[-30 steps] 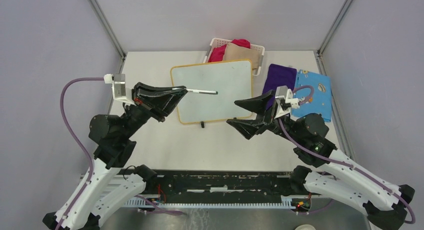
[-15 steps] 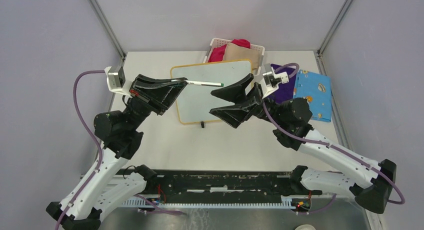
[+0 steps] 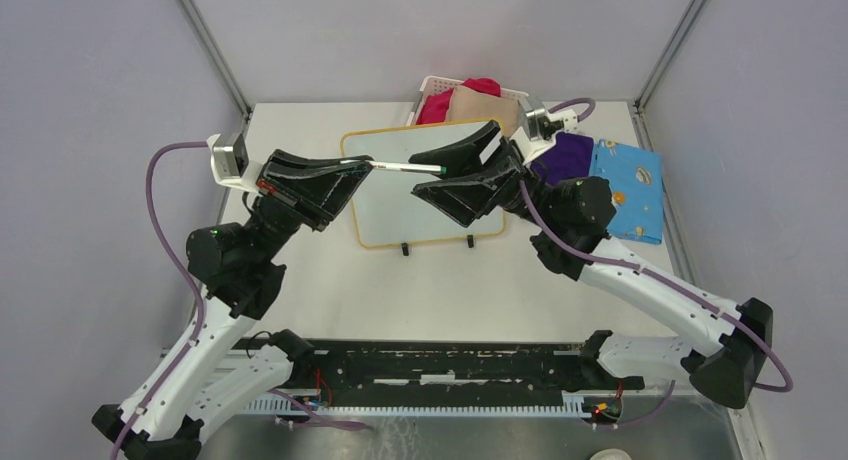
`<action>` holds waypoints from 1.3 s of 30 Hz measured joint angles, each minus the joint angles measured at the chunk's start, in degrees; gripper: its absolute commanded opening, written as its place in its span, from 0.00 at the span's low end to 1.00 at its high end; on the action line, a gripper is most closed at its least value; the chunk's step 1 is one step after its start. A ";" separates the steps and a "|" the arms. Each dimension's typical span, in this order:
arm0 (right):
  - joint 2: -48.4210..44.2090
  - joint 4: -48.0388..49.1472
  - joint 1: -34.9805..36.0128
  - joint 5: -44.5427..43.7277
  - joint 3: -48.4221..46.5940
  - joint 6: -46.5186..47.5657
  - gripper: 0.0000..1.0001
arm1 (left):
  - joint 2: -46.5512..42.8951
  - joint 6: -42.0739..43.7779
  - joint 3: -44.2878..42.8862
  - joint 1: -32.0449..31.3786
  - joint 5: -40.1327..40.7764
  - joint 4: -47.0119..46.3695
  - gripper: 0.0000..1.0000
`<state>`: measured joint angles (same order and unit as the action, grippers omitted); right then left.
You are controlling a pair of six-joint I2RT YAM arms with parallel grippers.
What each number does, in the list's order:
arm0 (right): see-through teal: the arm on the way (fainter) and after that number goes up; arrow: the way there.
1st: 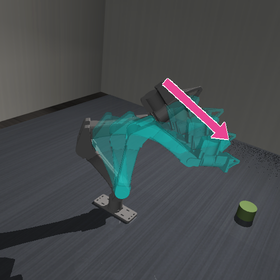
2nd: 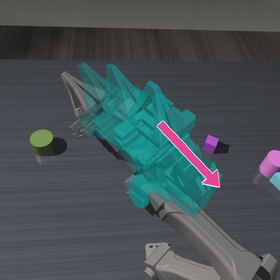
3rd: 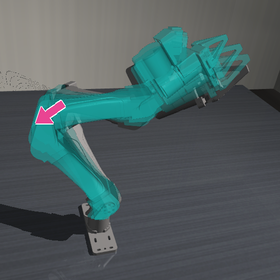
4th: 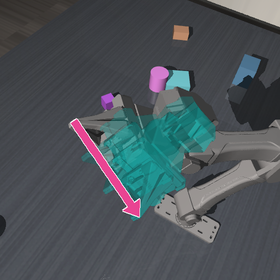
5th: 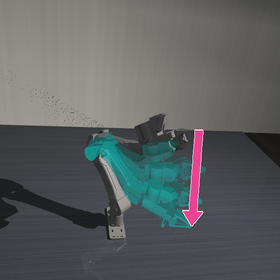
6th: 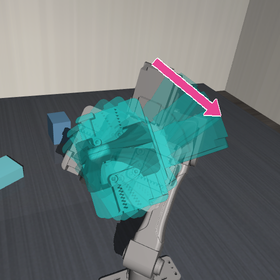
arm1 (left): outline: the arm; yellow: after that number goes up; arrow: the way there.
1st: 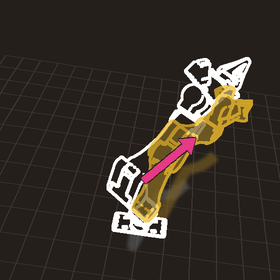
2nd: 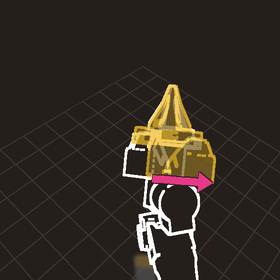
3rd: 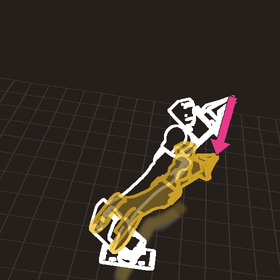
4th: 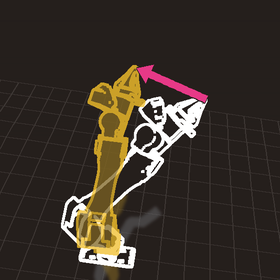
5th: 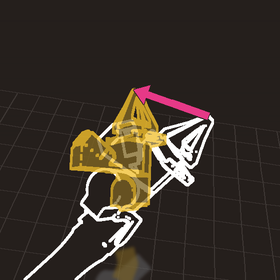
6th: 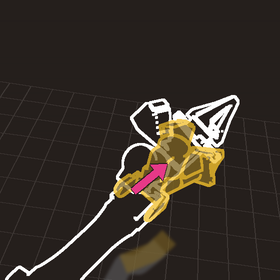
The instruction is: Write a sentence on the whiteboard
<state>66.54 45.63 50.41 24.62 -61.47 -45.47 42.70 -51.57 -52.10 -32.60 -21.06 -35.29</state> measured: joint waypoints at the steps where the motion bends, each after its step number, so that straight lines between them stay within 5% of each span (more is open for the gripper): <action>1: 0.72 0.63 -0.55 0.52 -0.39 -1.20 0.65 | 0.09 -0.02 0.00 0.00 0.00 0.00 0.02; 11: 3.10 4.68 -3.23 3.80 -1.42 -9.40 0.59 | 0.55 -0.02 -0.02 0.00 0.00 1.86 0.02; 39: 2.10 -8.94 -3.43 4.96 -5.92 -5.07 0.48 | 1.16 -0.04 -2.10 -0.04 1.57 6.47 0.02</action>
<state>68.64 36.69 46.98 29.58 -67.40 -50.54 43.86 -51.62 -54.19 -32.64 -19.49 -28.82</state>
